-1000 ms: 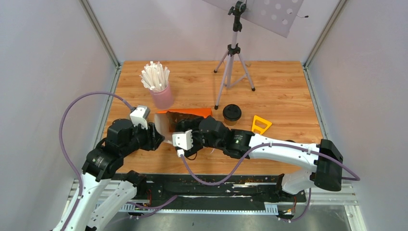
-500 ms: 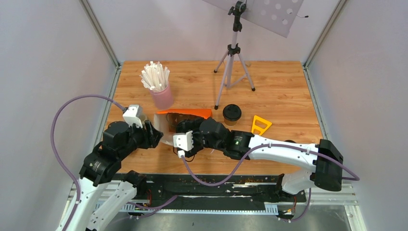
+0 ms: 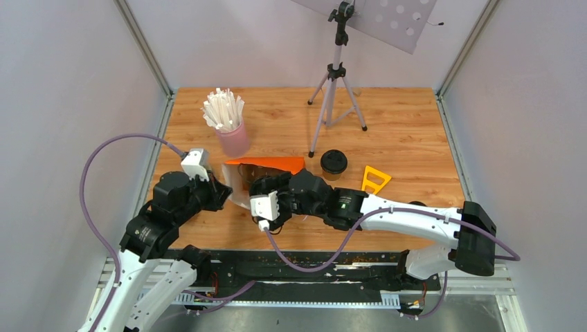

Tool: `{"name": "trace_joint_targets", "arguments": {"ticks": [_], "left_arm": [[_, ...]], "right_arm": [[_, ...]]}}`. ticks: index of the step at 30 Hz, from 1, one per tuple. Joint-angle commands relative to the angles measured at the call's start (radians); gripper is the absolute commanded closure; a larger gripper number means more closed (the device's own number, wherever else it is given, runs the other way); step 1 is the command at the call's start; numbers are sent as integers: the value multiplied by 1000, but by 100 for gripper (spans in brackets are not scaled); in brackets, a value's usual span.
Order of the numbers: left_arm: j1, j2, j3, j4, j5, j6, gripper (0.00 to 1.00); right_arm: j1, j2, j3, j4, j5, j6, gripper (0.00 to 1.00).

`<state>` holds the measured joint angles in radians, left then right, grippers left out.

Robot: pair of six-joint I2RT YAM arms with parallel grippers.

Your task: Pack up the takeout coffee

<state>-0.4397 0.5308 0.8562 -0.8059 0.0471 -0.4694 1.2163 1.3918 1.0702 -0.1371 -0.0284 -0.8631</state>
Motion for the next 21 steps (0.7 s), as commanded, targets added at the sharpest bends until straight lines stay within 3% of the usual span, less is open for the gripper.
{"name": "trace_joint_targets", "arguments": {"ticks": [1,14,21], "left_arm": [[2,10,-4,66,62,27,100],[2,30,-6,14,71,61,100],[2,44,-2,-33,83,89,100]], "right_arm": [[11,-18,17,43,-48,-39,51],[-13,50,26,77,10,-188,50],[-82,67,55,4,-52,-181,50]]}}
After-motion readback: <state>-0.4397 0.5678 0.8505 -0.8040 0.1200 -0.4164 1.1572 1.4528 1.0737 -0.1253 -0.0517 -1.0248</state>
